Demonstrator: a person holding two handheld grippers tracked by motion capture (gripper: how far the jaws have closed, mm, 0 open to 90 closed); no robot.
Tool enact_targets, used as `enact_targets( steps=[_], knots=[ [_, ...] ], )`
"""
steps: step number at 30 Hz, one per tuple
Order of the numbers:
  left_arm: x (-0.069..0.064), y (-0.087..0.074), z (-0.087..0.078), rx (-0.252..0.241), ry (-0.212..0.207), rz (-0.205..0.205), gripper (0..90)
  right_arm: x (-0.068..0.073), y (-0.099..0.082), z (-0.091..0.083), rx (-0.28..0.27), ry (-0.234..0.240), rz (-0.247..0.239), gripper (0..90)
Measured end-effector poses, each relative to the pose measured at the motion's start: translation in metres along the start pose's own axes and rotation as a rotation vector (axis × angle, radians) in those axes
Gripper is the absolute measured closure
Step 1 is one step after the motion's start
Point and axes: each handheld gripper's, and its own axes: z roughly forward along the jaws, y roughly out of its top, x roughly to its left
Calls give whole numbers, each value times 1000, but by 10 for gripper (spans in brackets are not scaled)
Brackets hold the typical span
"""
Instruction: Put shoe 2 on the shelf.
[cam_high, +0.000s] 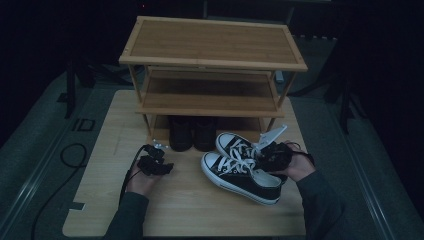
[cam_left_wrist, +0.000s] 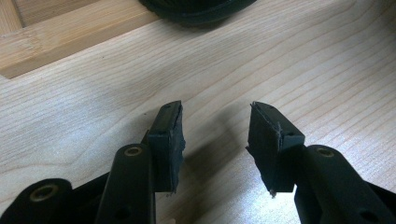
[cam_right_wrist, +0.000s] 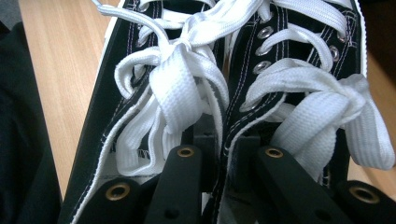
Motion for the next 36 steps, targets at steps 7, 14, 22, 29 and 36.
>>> enact_targets(
  steps=[7,14,22,29,36],
  knots=[
    [0,0,0,1,0,0,557,-1,8,-11,-15,16,-41,846],
    [0,0,1,2,1,1,557,0,16,-19,-25,31,-91,846],
    [0,0,1,-1,1,-5,557,-7,25,-25,-27,53,-143,846],
    [0,0,1,0,0,-3,557,-9,36,-35,-45,71,-191,846],
    [0,0,1,-2,0,-4,557,-7,51,-47,-78,84,-230,846]
  ],
)
